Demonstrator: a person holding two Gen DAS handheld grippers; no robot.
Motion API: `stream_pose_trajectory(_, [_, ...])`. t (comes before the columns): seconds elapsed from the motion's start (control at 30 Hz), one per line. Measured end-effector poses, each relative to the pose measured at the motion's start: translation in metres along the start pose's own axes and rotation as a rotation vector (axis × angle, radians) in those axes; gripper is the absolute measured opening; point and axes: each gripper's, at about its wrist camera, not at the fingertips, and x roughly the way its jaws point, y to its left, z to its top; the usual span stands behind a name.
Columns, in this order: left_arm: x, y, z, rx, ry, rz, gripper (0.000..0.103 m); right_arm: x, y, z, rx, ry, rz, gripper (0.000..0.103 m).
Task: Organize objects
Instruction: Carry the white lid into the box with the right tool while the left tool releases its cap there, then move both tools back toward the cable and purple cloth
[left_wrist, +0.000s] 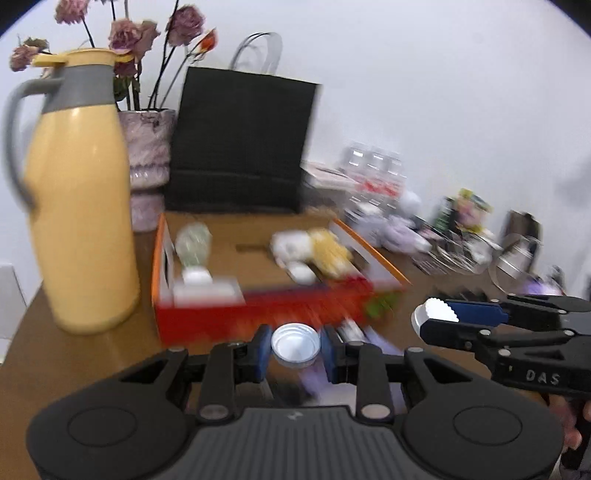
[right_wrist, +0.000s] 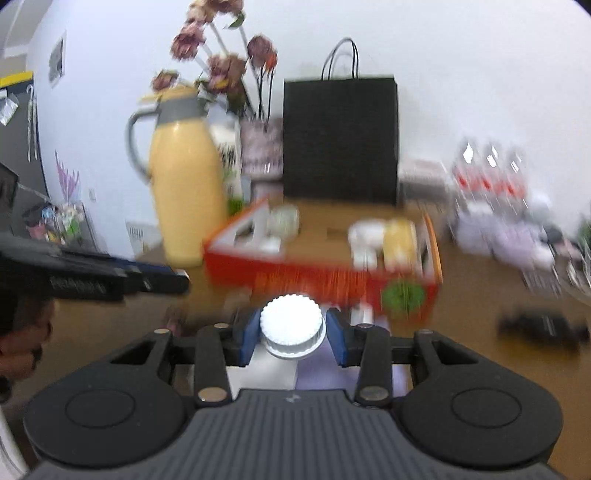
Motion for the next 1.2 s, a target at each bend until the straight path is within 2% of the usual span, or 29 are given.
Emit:
stream_pose_trajectory(0.13, [0.090,0.022,0.066,0.017,0.053,0.055,0.027,0.096,-0.031,0.069,0.021,0.047,0.023,0.040])
stream_pose_trajectory(0.3, [0.191,0.046,0.106,-0.014,0.128,0.152,0.027,0.224,-0.063,0.125,0.052,0.121,-0.062,0.040])
stream_pose_trajectory(0.4, [0.235,0.060,0.114,-0.016,0.188,0.168,0.027,0.286,-0.083,0.134,0.124,0.210,-0.057,0.040])
stream_pose_trajectory(0.5, [0.258,0.069,0.114,-0.018,0.205,0.214,0.027,0.331,-0.095,0.129,0.196,0.292,-0.031,0.040])
stream_pose_trajectory(0.53, [0.265,0.072,0.115,-0.016,0.209,0.216,0.028,0.341,-0.097,0.127,0.208,0.304,-0.024,0.041])
stream_pose_trajectory(0.57, [0.268,0.073,0.113,-0.018,0.217,0.207,0.035,0.348,-0.098,0.124,0.223,0.308,-0.025,0.045])
stream_pose_trajectory(0.6, [0.270,0.074,0.112,-0.023,0.238,0.189,0.042,0.353,-0.098,0.122,0.229,0.314,-0.032,0.047])
stream_pose_trajectory(0.7, [0.271,0.076,0.110,-0.027,0.247,0.151,0.045,0.361,-0.097,0.119,0.229,0.317,-0.023,0.050])
stream_pose_trajectory(0.87, [0.255,0.067,0.113,-0.002,0.200,0.172,0.054,0.353,-0.100,0.124,0.234,0.298,-0.037,0.052])
stream_pose_trajectory(0.93, [0.243,0.064,0.117,-0.001,0.189,0.173,0.054,0.340,-0.098,0.130,0.212,0.283,-0.051,0.053])
stream_pose_trajectory(1.03, [0.211,0.056,0.116,-0.004,0.163,0.180,0.054,0.314,-0.094,0.140,0.197,0.259,-0.052,0.055])
stream_pose_trajectory(1.13, [0.165,0.039,0.109,0.013,0.129,0.152,0.056,0.277,-0.082,0.145,0.156,0.225,-0.064,0.056])
stream_pose_trajectory(1.2, [0.128,0.025,0.101,0.034,0.094,0.162,0.062,0.242,-0.069,0.142,0.112,0.195,-0.082,0.060])
